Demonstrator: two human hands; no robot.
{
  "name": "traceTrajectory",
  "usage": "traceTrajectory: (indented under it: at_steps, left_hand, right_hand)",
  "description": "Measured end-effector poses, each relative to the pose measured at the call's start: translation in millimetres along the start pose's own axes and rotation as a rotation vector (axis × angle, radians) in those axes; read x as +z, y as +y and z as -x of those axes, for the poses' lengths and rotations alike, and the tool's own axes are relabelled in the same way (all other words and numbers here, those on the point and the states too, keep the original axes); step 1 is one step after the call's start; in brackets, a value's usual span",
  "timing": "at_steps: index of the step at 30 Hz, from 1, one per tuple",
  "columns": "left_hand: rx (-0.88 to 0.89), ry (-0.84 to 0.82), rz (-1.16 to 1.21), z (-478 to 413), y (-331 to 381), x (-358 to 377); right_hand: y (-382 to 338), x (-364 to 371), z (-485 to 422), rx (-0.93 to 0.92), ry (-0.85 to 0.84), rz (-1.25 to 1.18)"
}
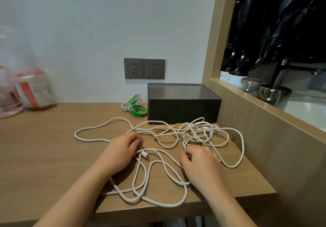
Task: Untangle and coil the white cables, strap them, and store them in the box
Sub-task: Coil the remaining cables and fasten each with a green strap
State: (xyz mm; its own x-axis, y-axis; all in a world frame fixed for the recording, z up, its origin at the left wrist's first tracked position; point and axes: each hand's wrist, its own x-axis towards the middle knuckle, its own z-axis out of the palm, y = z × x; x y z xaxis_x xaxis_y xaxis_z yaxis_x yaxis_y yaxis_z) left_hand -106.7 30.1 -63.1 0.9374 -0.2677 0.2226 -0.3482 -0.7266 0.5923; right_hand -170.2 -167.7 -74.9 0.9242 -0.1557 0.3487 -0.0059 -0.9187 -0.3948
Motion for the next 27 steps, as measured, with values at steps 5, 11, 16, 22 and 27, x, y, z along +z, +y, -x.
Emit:
traceTrajectory:
  at_steps: [5, 11, 16, 22, 27]
  left_hand:
    - [0.142, -0.186, -0.486, -7.6, 1.9, -13.7]
    - [0.180, -0.089, -0.694, -16.5, 7.6, -18.5]
    - [0.032, 0.230, -0.185, -29.0, 22.0, -15.3]
    - [-0.121, 0.305, 0.841, -36.2, 63.2, -43.0]
    - [-0.069, 0.178, 1.394, -29.3, 93.2, -75.4]
  right_hand:
    - [-0.4, 1.1, -0.3, 0.009, -0.003, -0.001]
    - [-1.7, 1.6, -2.2, 0.026, -0.008, 0.006]
    - [-9.7, 1.0, -4.8, 0.051, 0.057, -0.009]
    - [-56.9, -10.1, -20.6, -0.093, 0.072, -0.438]
    - [-86.1, -3.5, -43.4, -0.157, -0.334, -0.513]
